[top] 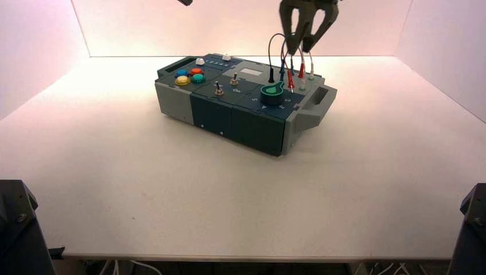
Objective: Insert the red wire.
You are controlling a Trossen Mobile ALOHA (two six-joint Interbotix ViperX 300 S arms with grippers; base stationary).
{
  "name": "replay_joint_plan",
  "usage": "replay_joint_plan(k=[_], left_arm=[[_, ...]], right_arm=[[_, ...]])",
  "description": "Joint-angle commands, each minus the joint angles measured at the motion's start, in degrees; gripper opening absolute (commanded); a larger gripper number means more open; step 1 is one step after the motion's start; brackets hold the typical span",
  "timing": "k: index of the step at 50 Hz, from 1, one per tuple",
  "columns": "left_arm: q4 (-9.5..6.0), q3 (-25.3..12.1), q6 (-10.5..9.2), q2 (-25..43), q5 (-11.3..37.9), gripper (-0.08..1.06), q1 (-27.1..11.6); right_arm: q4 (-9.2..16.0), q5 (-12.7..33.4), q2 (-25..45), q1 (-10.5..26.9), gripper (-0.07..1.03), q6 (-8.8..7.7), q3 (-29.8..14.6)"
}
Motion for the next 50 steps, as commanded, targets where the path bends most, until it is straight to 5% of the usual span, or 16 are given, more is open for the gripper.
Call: replay_joint_plan(k=[1,20,50], left_arm=[[-0.09,-1.7,0.53,-1.0,-0.2,-0.03,0.2],[-0.09,-1.6,0.44,-1.2,-0.2,-0.03,0.2],[-0.09,-1.6,0.53,-1.6,-0.2,-0.03,0.2]], right_arm=[[0.7,-0.7,-2.0,1.5,0.6,-0.09,-0.6],[-3.3,-6.5,0.4,1.6,0.6,0.0,-0.4],[-6.0,-7.1,4.0,0.9,0.6,-0.35,-2.4]])
